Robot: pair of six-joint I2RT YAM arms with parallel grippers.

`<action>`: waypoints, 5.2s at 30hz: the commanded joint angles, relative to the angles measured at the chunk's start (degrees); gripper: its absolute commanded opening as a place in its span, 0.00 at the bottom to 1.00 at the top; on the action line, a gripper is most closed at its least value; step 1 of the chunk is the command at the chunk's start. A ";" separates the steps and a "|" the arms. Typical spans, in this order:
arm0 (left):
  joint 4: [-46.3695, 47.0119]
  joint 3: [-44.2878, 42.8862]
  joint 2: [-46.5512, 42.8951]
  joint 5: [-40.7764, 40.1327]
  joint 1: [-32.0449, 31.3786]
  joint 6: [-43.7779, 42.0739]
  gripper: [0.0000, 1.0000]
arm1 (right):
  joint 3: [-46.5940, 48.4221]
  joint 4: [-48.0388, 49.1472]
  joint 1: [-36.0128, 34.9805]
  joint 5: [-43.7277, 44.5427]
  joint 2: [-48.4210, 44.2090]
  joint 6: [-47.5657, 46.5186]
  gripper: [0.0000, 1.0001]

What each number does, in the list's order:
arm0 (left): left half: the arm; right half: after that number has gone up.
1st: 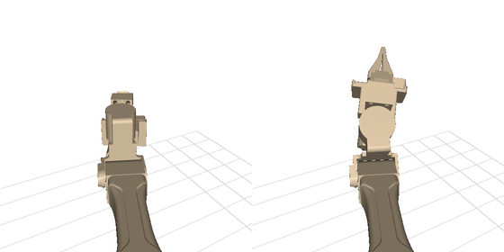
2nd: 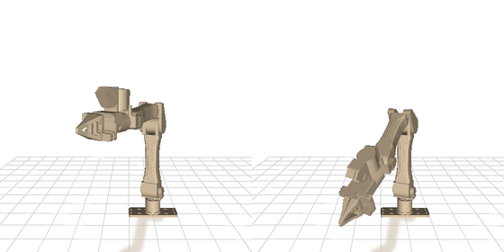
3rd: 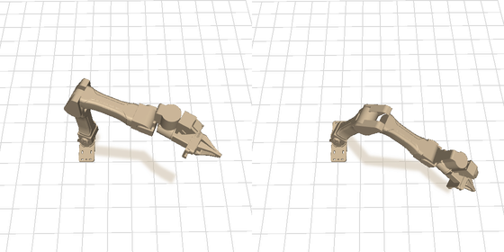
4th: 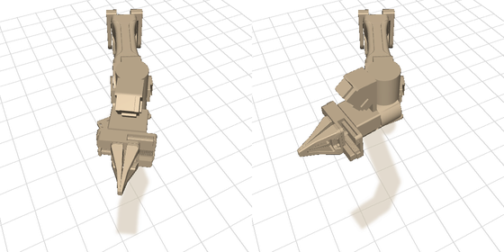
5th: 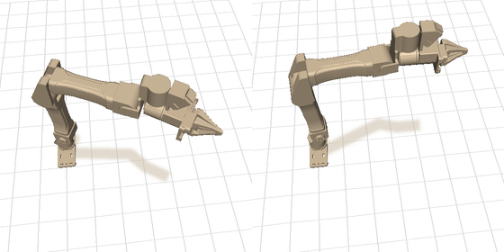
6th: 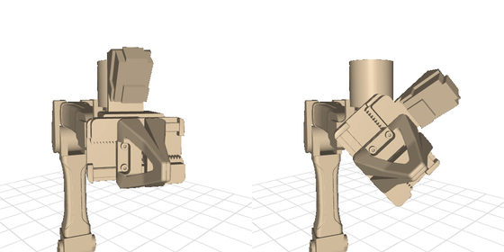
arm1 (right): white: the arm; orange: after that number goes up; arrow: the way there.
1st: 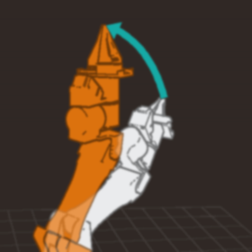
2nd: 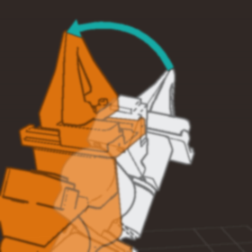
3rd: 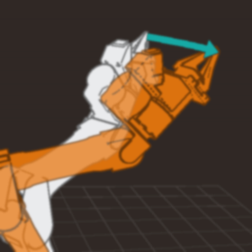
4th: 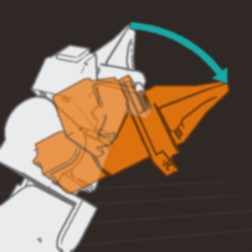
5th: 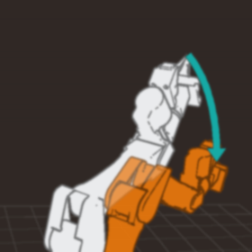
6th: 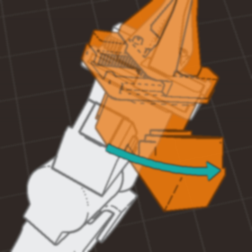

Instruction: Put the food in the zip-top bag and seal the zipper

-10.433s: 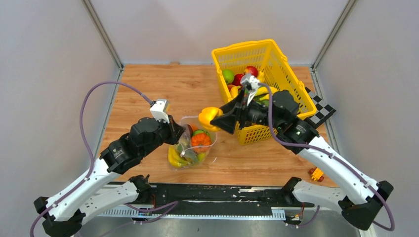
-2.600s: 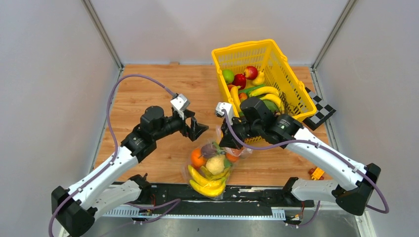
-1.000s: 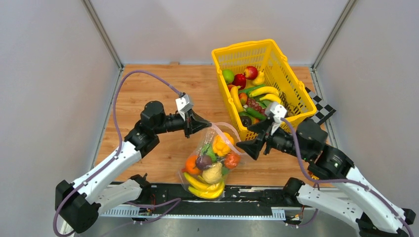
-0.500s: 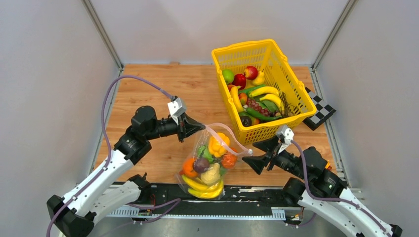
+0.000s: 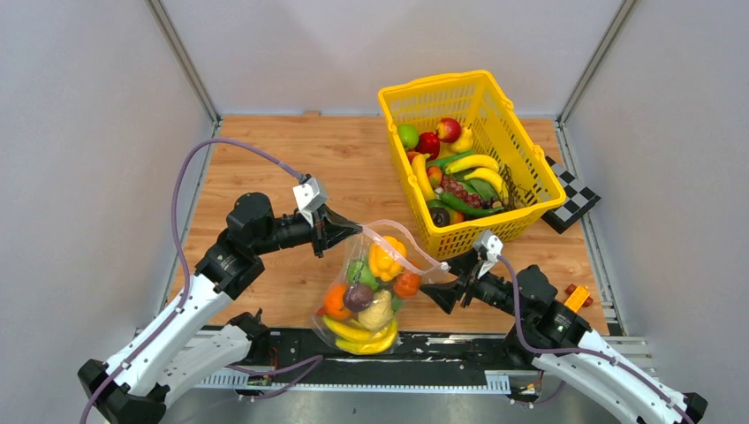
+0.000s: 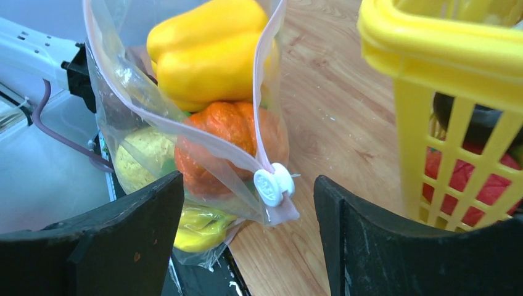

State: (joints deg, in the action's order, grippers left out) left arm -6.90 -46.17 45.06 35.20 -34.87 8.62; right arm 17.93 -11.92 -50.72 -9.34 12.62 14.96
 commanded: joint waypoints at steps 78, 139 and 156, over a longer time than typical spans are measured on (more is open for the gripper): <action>-8.91 -10.36 -8.21 -15.33 -0.01 -8.11 0.76 | 15.02 9.38 2.00 -10.77 17.44 -12.38 0.00; -16.06 -29.77 28.94 13.59 -20.06 -24.22 0.40 | 20.57 5.32 2.02 -16.76 19.55 -19.19 0.00; -15.99 -33.82 32.30 10.44 -20.39 -19.04 0.54 | 20.09 6.29 1.96 -17.64 19.73 -18.84 0.00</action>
State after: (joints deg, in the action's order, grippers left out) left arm -24.32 -76.90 76.62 45.63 -54.72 -12.71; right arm 36.45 -10.57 -48.82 -26.30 33.12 -3.77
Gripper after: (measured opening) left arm 0.554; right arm 0.009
